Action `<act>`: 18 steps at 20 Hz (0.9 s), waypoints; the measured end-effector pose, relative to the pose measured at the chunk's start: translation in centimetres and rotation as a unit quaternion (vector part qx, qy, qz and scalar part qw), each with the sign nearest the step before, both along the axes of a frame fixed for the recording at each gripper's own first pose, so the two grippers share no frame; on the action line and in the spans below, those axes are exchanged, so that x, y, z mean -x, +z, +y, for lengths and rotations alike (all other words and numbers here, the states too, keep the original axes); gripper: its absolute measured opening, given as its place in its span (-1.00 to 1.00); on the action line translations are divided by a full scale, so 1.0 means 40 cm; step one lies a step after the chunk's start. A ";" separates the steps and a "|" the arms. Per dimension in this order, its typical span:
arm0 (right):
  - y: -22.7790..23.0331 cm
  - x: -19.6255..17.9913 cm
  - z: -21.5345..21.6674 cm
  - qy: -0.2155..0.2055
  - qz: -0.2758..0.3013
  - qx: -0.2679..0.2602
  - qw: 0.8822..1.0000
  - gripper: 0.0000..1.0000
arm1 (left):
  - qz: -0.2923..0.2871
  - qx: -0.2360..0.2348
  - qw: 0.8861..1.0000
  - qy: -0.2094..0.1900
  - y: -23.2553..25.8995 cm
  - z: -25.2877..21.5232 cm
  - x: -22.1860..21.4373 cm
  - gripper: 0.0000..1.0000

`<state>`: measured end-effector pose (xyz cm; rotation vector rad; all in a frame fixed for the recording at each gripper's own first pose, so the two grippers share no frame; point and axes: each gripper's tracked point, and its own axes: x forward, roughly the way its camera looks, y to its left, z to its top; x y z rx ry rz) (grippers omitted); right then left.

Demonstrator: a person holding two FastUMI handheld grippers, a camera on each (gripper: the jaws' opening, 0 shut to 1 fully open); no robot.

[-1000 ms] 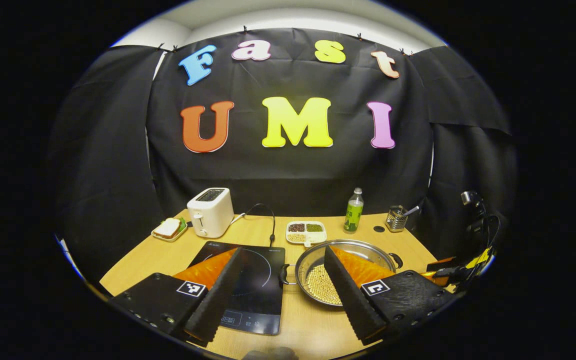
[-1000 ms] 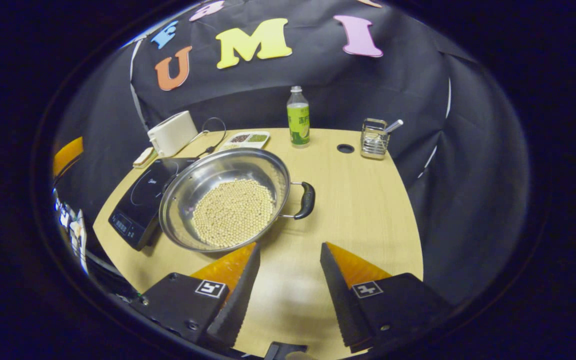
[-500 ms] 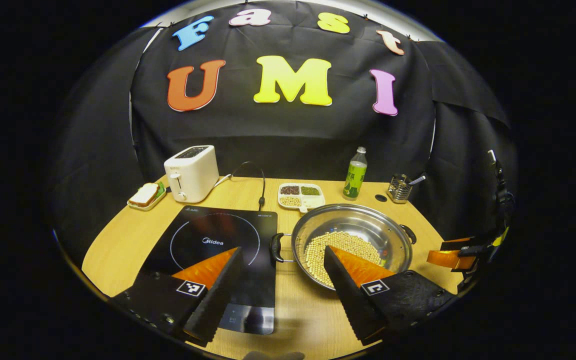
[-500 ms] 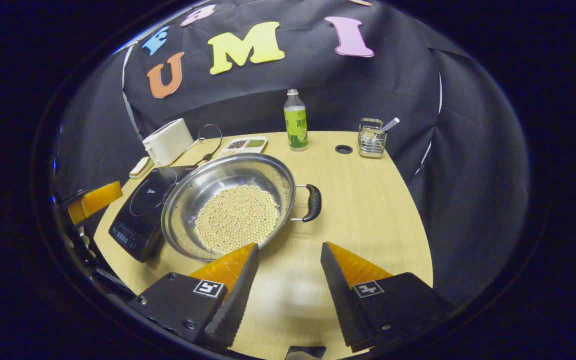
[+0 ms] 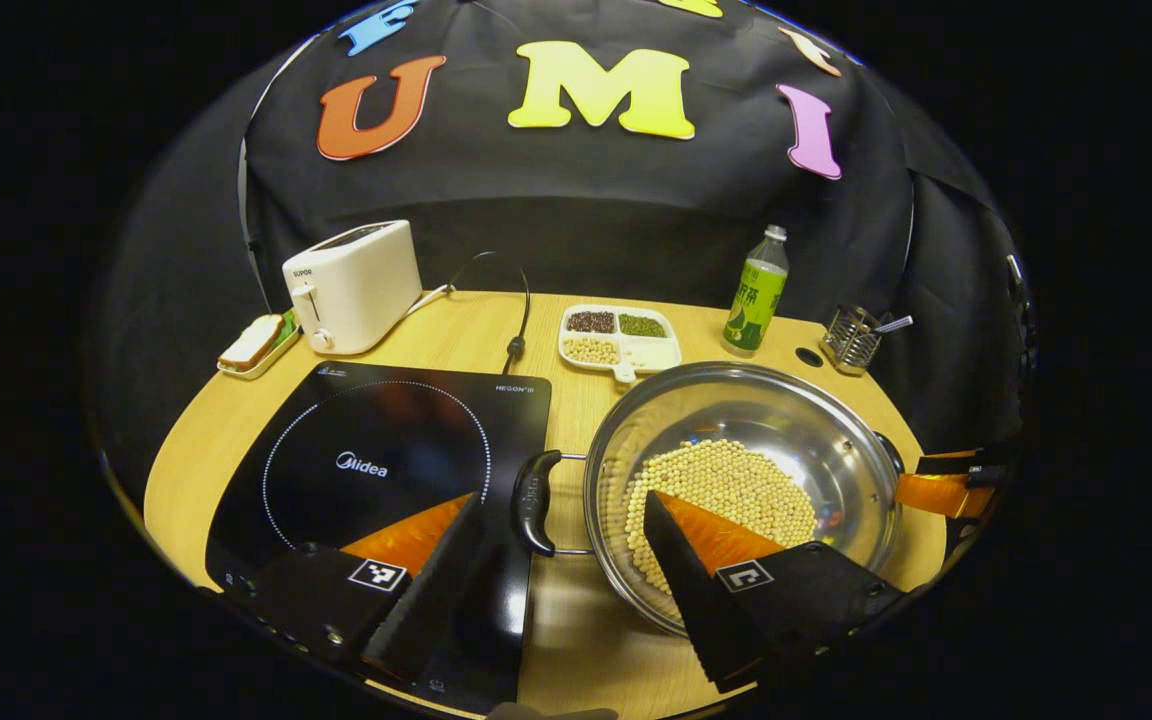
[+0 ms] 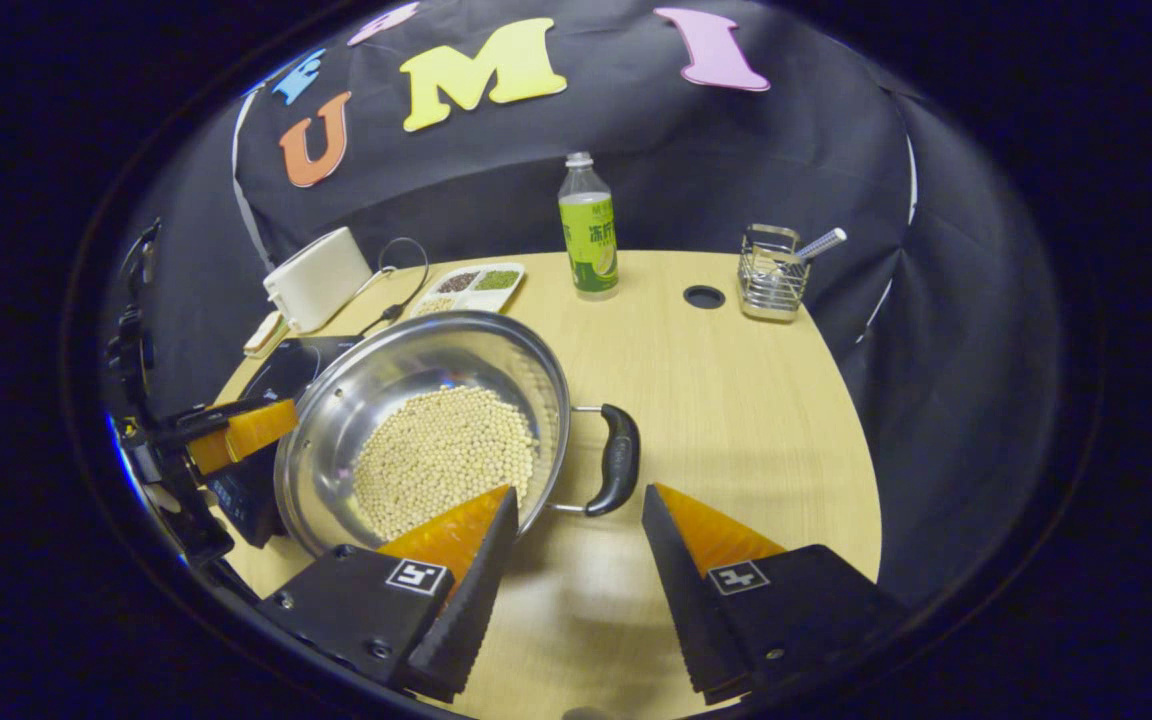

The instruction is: First push the handle of the pot to place it horizontally, then grasp the pot with both hands and set it on the induction cooktop.

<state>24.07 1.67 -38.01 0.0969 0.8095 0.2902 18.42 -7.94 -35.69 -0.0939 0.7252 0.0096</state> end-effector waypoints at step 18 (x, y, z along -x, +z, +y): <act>-0.090 -0.094 0.005 0.014 0.066 0.048 0.997 0.45 | 0.046 -0.035 0.998 0.024 -0.074 0.015 -0.069 0.48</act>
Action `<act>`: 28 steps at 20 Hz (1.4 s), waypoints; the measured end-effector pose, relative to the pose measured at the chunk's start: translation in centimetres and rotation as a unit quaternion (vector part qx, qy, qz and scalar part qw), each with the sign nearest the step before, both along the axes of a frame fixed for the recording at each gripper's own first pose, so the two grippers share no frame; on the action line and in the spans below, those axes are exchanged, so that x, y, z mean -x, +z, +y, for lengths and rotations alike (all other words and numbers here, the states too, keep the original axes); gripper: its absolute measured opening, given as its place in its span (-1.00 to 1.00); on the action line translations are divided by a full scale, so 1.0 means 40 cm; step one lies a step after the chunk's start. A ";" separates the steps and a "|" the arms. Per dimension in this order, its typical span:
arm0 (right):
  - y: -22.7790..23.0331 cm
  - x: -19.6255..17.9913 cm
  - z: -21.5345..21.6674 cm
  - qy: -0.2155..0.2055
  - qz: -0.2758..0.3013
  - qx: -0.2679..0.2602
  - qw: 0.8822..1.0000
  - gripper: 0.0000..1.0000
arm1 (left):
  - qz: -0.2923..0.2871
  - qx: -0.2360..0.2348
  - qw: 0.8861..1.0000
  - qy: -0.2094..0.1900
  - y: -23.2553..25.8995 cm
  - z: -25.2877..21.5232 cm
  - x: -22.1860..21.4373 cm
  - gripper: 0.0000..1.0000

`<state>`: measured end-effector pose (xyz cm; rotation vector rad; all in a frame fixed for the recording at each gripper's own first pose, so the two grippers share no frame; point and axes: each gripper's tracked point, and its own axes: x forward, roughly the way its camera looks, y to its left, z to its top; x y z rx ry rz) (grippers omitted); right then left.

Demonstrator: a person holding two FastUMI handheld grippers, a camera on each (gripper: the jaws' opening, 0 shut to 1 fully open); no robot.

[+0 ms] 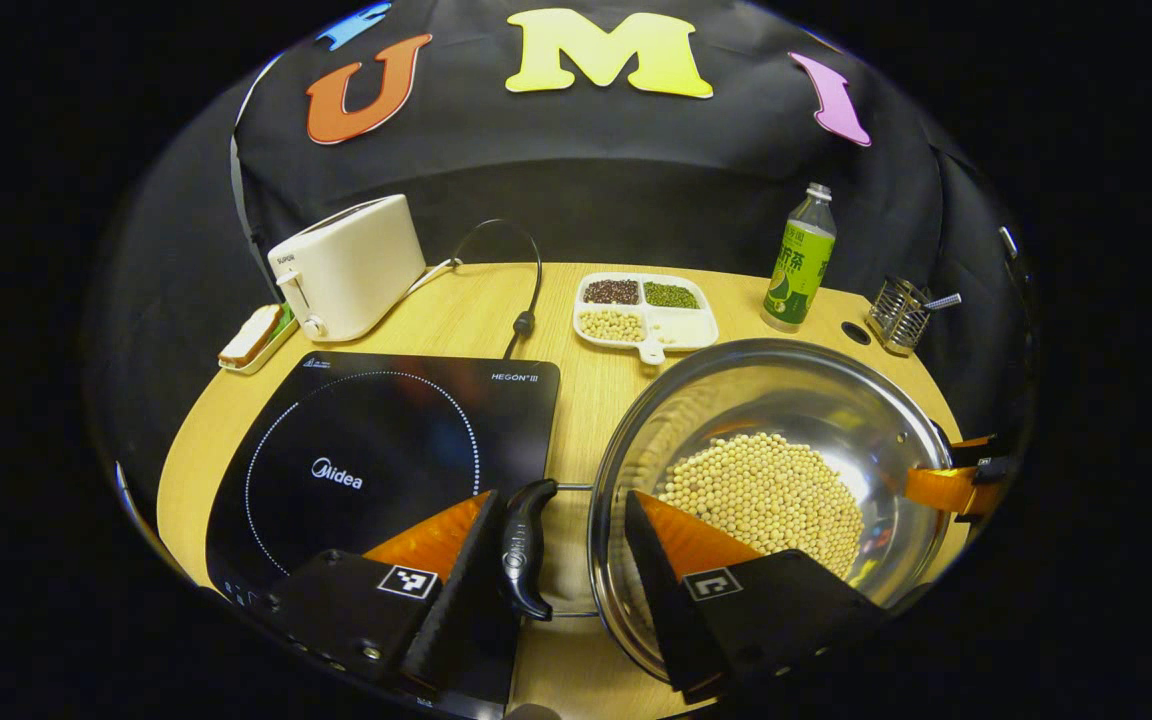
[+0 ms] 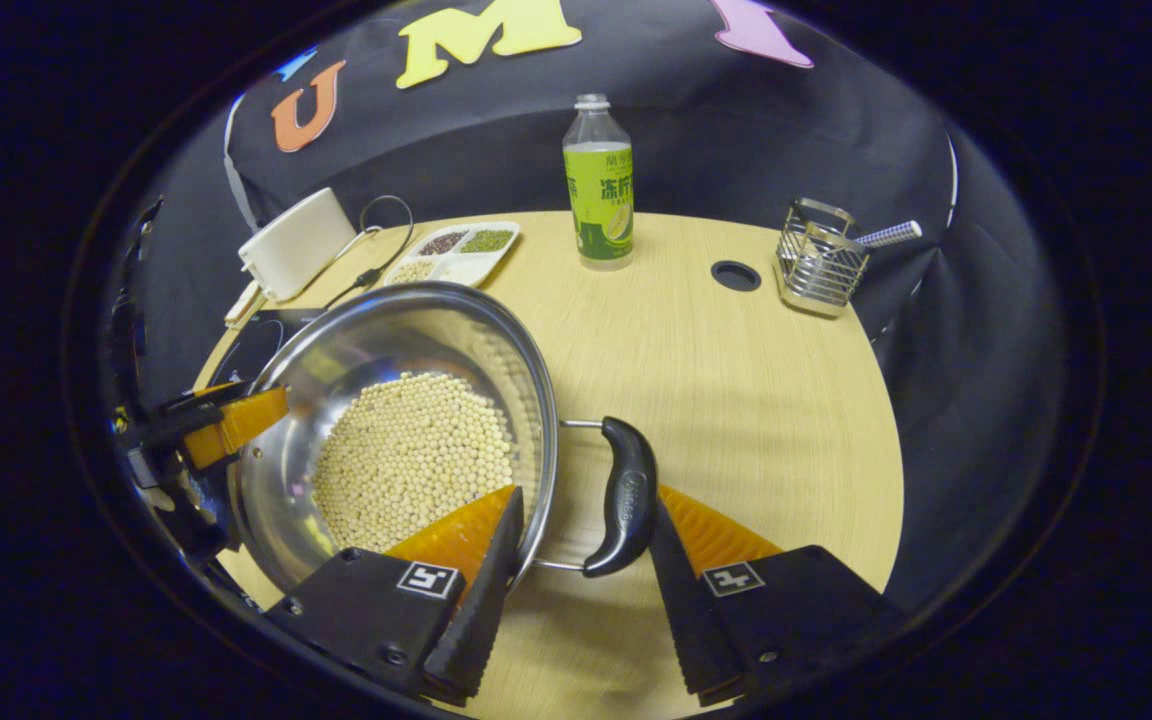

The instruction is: First push the handle of the pot to place it horizontally, then grasp the pot with both hands and set it on the induction cooktop.

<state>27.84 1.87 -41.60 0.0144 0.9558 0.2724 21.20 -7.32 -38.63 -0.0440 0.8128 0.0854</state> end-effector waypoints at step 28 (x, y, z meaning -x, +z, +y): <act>0.168 0.207 0.096 -0.114 -0.029 -0.023 0.993 0.02 | 0.002 0.003 0.997 -0.072 0.145 0.114 0.090 0.15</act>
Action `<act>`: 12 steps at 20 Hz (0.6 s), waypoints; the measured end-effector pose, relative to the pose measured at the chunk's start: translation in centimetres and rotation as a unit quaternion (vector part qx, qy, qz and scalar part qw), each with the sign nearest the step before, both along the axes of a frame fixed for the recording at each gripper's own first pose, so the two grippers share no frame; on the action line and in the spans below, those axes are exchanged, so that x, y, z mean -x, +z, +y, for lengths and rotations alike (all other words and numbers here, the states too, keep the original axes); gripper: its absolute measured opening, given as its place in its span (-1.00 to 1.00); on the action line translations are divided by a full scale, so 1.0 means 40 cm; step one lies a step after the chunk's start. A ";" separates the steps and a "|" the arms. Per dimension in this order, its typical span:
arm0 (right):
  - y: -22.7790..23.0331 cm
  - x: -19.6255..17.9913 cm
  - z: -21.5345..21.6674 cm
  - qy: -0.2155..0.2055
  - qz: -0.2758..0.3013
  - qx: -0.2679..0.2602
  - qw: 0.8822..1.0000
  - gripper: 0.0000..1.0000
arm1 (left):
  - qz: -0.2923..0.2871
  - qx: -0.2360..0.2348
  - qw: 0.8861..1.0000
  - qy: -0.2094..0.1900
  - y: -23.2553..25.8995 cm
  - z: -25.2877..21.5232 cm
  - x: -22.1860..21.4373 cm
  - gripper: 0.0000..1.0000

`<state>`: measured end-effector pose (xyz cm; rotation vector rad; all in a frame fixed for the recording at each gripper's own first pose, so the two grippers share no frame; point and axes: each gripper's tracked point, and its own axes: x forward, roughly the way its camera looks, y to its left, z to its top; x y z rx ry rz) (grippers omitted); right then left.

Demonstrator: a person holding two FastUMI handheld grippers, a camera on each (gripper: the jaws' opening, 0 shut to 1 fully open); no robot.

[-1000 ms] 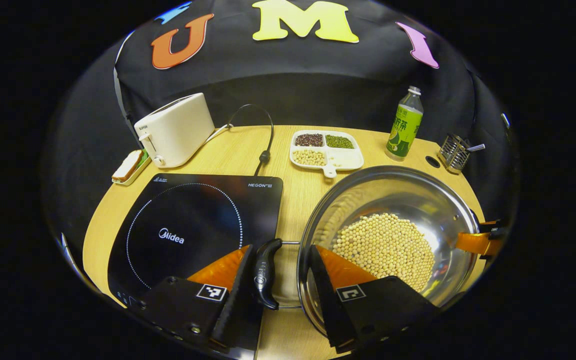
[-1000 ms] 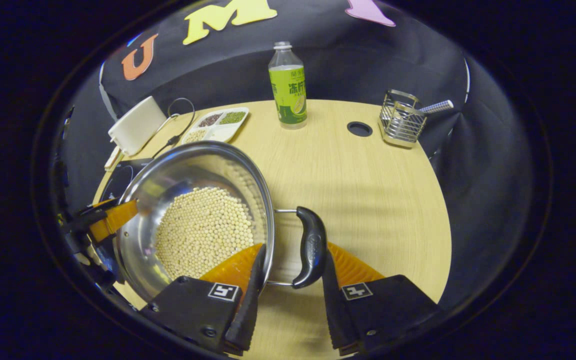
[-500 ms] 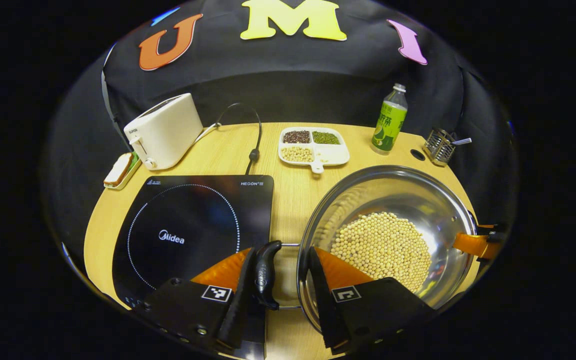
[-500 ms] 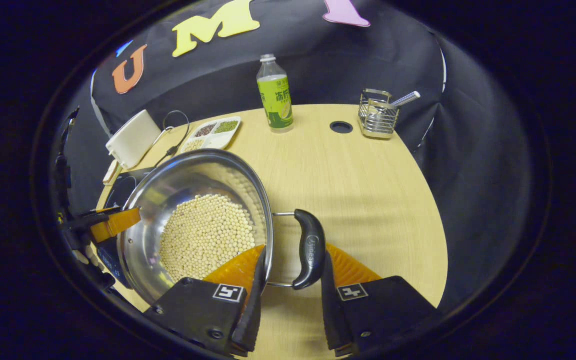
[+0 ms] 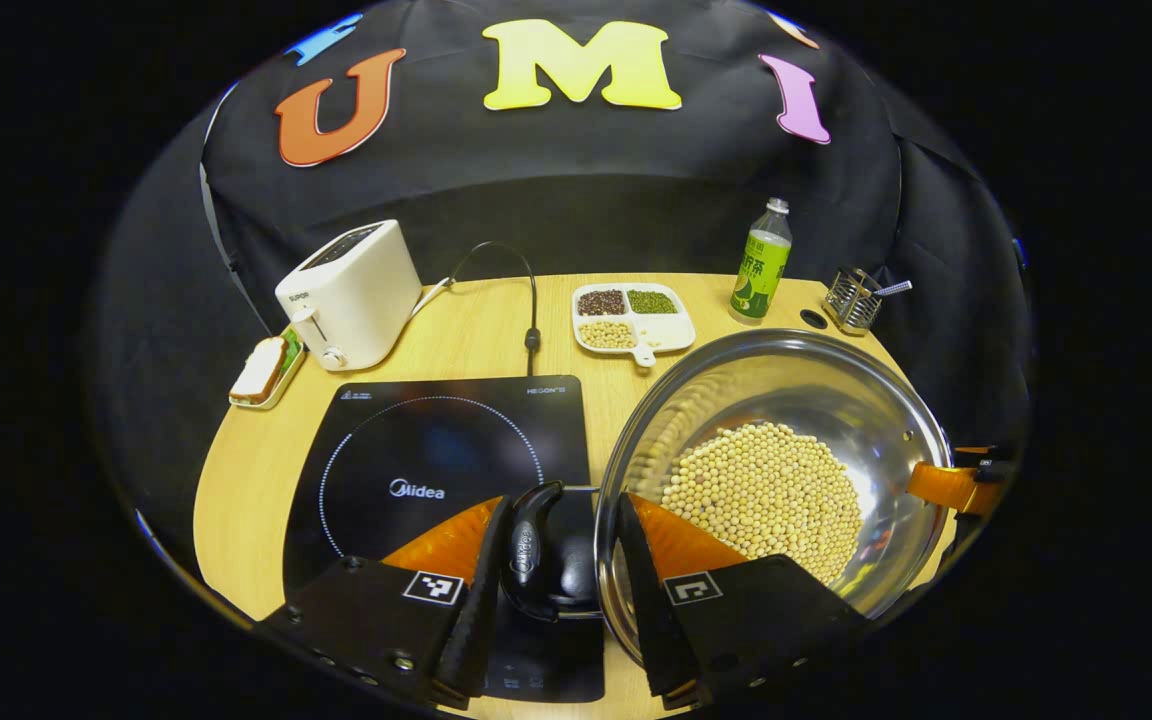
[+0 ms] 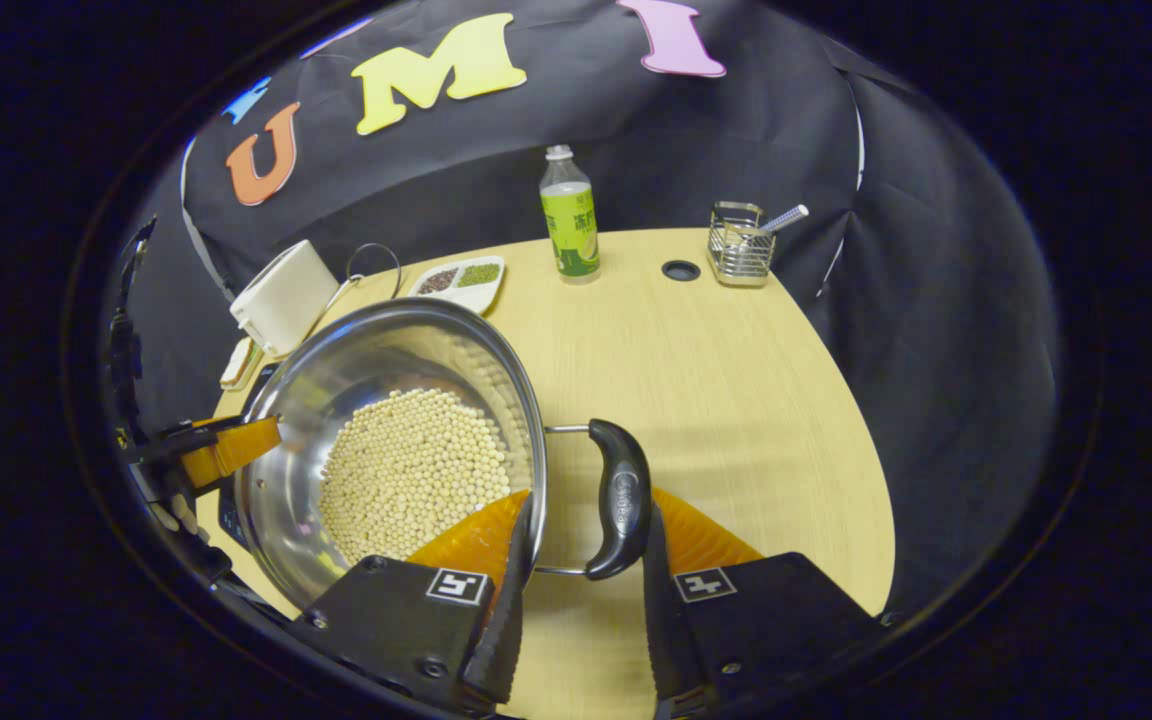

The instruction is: First push the handle of the pot to place it horizontally, then grasp the pot with both hands and set it on the induction cooktop.

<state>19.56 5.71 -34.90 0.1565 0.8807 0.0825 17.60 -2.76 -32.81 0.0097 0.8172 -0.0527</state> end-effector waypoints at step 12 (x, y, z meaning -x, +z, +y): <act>0.069 0.027 0.244 0.032 -0.015 -0.001 0.999 0.02 | -0.012 0.000 0.999 0.032 0.048 0.249 0.051 0.16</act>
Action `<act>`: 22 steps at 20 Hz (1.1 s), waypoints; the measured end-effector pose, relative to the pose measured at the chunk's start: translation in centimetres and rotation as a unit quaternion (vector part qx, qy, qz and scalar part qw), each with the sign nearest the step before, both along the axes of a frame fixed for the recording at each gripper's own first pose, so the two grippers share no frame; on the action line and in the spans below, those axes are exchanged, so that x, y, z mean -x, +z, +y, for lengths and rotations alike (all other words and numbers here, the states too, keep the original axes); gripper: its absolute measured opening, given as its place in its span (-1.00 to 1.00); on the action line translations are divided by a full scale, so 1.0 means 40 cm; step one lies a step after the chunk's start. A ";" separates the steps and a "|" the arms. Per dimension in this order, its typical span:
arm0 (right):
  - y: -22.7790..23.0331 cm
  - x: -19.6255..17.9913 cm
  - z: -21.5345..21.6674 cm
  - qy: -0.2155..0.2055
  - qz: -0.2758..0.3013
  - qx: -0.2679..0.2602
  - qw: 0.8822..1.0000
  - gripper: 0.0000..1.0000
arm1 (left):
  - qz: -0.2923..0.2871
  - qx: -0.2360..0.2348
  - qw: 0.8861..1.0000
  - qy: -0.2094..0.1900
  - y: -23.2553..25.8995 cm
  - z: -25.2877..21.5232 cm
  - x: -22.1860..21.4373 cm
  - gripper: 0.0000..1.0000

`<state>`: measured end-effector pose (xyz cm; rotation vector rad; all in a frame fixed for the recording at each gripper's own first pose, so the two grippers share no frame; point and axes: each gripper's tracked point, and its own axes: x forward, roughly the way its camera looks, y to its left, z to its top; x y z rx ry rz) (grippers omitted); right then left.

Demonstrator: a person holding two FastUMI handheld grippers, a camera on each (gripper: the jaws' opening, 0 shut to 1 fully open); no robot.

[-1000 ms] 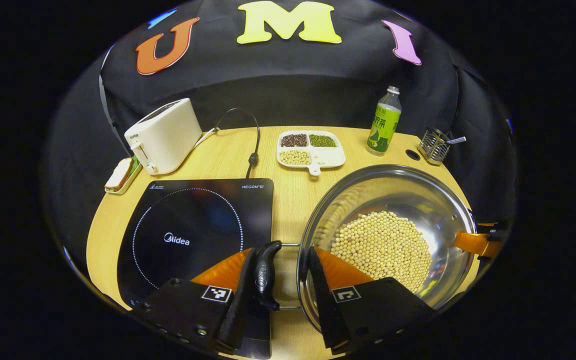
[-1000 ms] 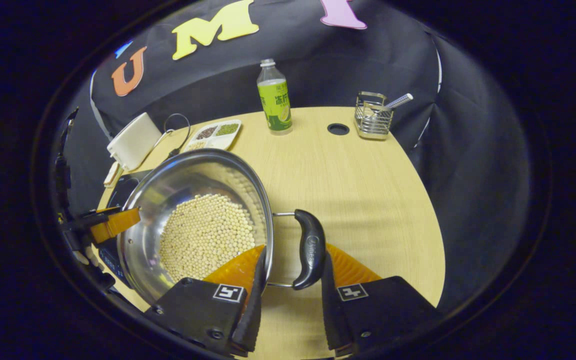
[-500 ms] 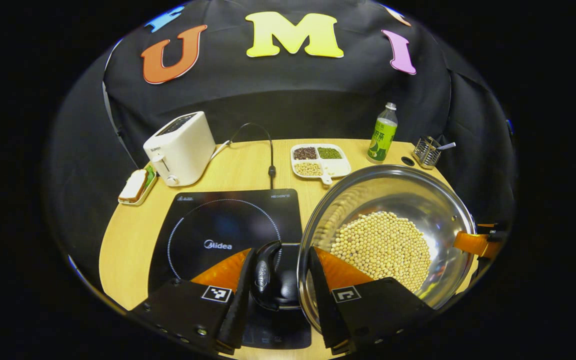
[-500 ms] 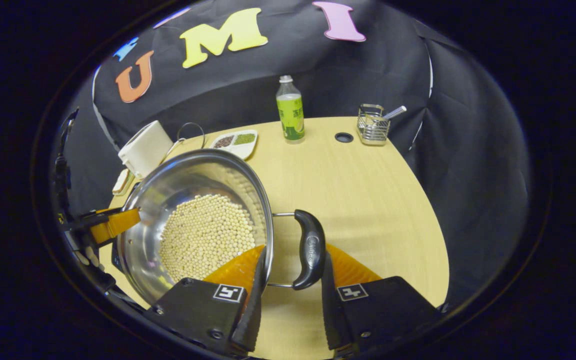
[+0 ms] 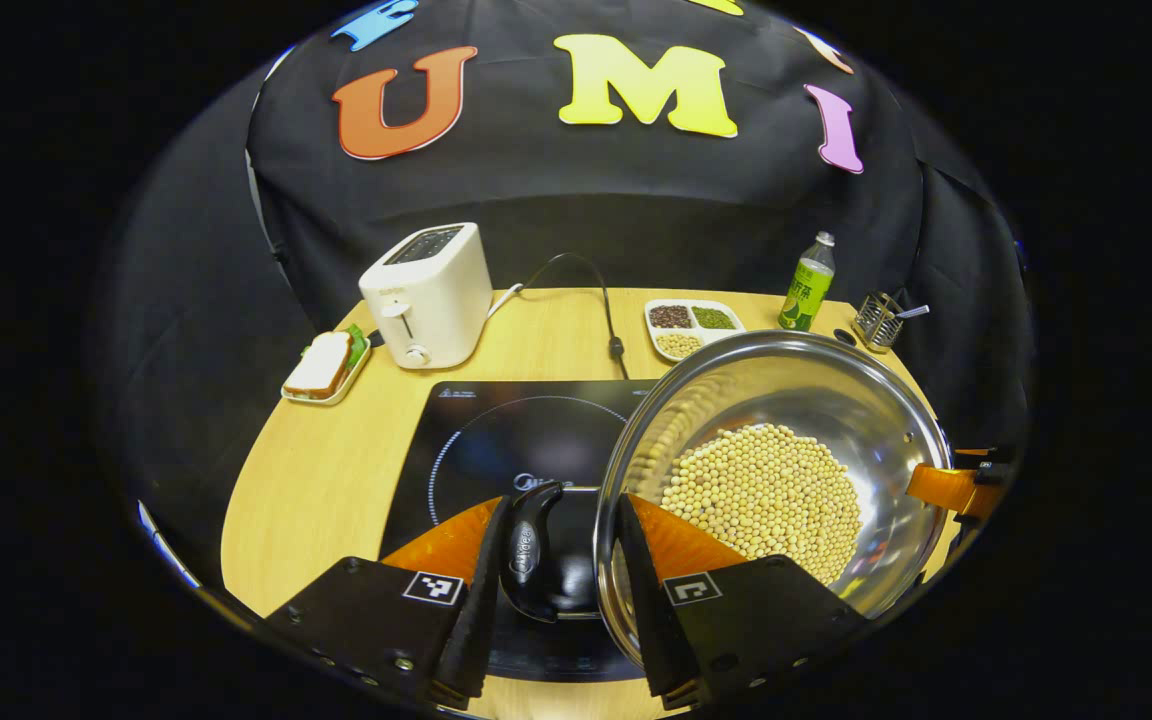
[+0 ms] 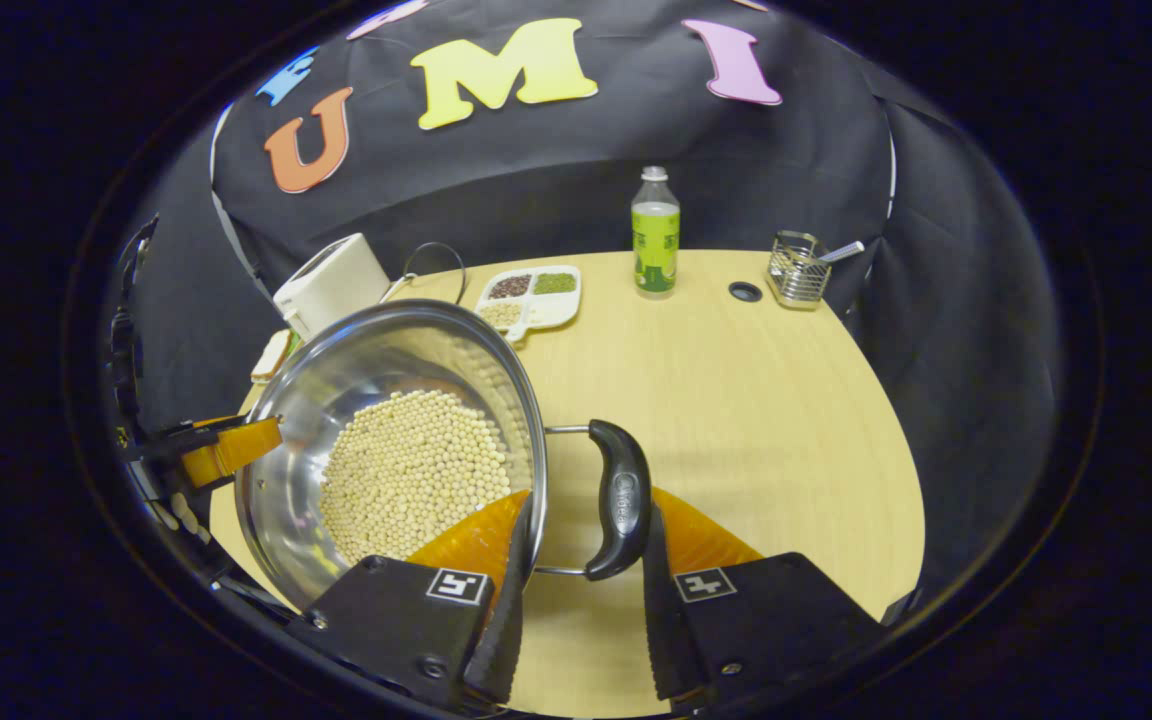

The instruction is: First push the handle of the pot to place it horizontally, then grasp the pot with both hands and set it on the induction cooktop.

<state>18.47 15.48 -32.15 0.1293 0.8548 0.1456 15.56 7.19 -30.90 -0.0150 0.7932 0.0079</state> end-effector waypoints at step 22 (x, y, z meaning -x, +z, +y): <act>-0.052 -0.107 0.366 0.032 0.039 0.000 0.999 0.02 | 0.036 -0.008 0.999 0.040 -0.086 0.343 -0.068 0.15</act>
